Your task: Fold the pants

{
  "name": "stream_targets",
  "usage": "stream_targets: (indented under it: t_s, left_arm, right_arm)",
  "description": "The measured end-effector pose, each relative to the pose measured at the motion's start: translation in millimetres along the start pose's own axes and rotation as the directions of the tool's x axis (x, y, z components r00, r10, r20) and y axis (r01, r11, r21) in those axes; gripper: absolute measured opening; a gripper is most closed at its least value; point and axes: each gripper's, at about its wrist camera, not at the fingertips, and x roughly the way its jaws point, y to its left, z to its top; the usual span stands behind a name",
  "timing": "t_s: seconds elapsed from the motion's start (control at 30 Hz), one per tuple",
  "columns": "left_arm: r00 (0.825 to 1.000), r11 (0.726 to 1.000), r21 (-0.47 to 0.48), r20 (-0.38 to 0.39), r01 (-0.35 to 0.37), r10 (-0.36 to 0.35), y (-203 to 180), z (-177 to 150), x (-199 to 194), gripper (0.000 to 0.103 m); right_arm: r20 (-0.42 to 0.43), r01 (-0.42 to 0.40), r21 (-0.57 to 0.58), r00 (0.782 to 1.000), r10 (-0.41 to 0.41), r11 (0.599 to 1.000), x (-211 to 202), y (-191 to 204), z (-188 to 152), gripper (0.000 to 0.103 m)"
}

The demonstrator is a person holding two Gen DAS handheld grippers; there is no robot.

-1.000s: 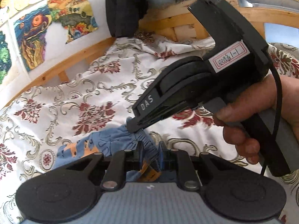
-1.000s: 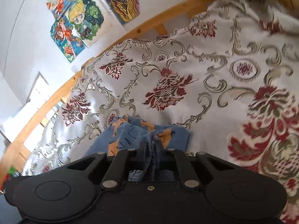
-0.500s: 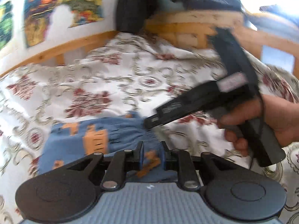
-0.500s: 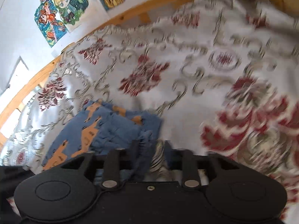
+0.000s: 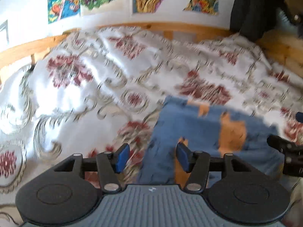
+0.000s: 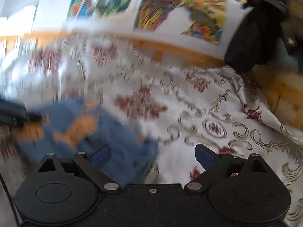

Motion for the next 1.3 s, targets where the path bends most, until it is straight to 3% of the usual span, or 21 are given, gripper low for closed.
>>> stream_targets:
  t_s: [0.1, 0.27, 0.33, 0.47, 0.57, 0.67, 0.8, 0.97, 1.1, 1.3]
  left_arm:
    - [1.0, 0.999, -0.038, -0.004, 0.013, -0.014, 18.2, -15.6, 7.8, 0.081]
    - [0.998, 0.996, -0.073, -0.03, 0.055, -0.057, 33.7, -18.9, -3.5, 0.088]
    - [0.999, 0.998, -0.046, 0.001, 0.042, -0.042, 35.3, -9.3, -12.9, 0.088]
    - [0.994, 0.999, -0.018, 0.103, 0.043, -0.041, 28.7, 28.6, -11.0, 0.093]
    - [0.996, 1.0, 0.017, 0.089, 0.008, -0.009, 11.2, 61.0, 18.6, 0.093]
    - [0.997, 0.998, 0.067, 0.078, 0.005, -0.01, -7.4, 71.1, 51.4, 0.093]
    - [0.996, 0.979, 0.183, 0.018, -0.084, 0.083, -29.1, 61.6, 95.1, 0.094]
    - [0.998, 0.994, 0.095, -0.027, -0.061, 0.064, -13.6, 56.6, 110.3, 0.101]
    - [0.997, 0.992, 0.105, -0.027, -0.076, 0.079, -13.5, 58.2, 104.6, 0.101]
    - [0.997, 0.995, 0.056, -0.017, -0.08, 0.081, -12.1, 71.5, 85.1, 0.1]
  right_arm:
    - [-0.016, 0.031, -0.057, 0.999, -0.032, 0.998, 7.1, 9.0, -16.0, 0.1]
    - [-0.033, 0.071, -0.011, 0.997, -0.071, 0.997, -1.4, -2.7, -12.5, 0.102]
    - [0.036, 0.094, 0.022, 0.995, -0.095, 0.995, -17.0, -9.0, -8.7, 0.102]
    - [0.15, 0.166, -0.029, 0.976, -0.16, 0.986, -14.3, -0.9, 4.9, 0.102]
    - [0.176, 0.205, -0.122, 0.967, -0.182, 0.971, 10.8, 12.6, 14.2, 0.102]
    - [0.172, 0.239, -0.2, 0.963, -0.206, 0.95, 30.7, 21.1, 11.9, 0.102]
    - [0.142, 0.233, -0.198, 0.968, -0.208, 0.952, 52.1, 15.0, 2.8, 0.102]
    - [0.11, 0.208, -0.113, 0.975, -0.195, 0.972, 59.4, -4.5, 1.8, 0.102]
    - [0.117, 0.224, -0.064, 0.969, -0.216, 0.972, 50.7, -10.3, 7.0, 0.102]
    - [0.164, 0.139, -0.051, 0.978, -0.129, 0.989, 24.8, 2.4, 20.0, 0.102]
